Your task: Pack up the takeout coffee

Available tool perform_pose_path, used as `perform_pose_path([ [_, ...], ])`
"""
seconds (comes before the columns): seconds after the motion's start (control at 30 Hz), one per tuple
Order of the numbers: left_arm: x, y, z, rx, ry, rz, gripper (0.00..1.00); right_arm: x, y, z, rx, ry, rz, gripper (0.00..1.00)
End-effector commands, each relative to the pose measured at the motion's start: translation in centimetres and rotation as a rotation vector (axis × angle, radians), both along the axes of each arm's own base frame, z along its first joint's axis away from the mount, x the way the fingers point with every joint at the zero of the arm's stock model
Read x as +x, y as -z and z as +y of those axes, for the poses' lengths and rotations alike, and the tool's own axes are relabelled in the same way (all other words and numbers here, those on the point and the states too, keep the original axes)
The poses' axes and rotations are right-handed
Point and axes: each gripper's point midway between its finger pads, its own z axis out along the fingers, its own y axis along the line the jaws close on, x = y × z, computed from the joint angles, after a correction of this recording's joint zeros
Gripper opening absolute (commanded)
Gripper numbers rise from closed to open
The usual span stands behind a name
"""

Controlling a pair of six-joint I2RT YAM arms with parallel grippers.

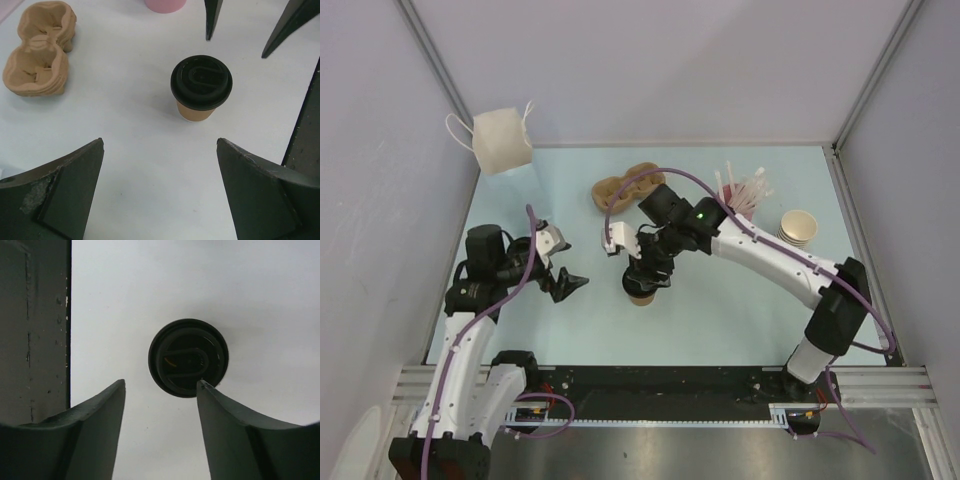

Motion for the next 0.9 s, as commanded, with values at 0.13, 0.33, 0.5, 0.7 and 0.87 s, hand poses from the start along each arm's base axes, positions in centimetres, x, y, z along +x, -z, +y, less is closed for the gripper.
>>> perform_pose_path([
  [0.13, 1.1, -0.1, -0.6, -0.003, 0.069, 0.052, 0.99, 3.3, -4.1, -2.5, 0.09, 0.178, -0.112, 0.72],
  [0.33, 2.7, 2.6, -2.9, 0.133, 0.099, 0.18, 0.99, 4.0, -6.2, -5.6, 0.183, 0.263, -0.128, 0.79],
  [0.5, 5.0, 3.1, -5.4, 0.078, 0.103, 0.397, 0.99, 5.6, -7.3, -8.3, 0.241, 0.33, -0.103, 0.81],
  [0.7, 8.4, 5.4, -6.8, 0.096, 0.023, 0.518, 0.99, 4.7, -4.7, -9.8, 0.165, 0.327, -0.033, 0.82],
  [0.87, 8.2, 7.8, -9.1, 0.159, 0.063, 0.596, 0.99, 4.5, -4.4, -10.0, 0.23, 0.323, -0.025, 0.84],
])
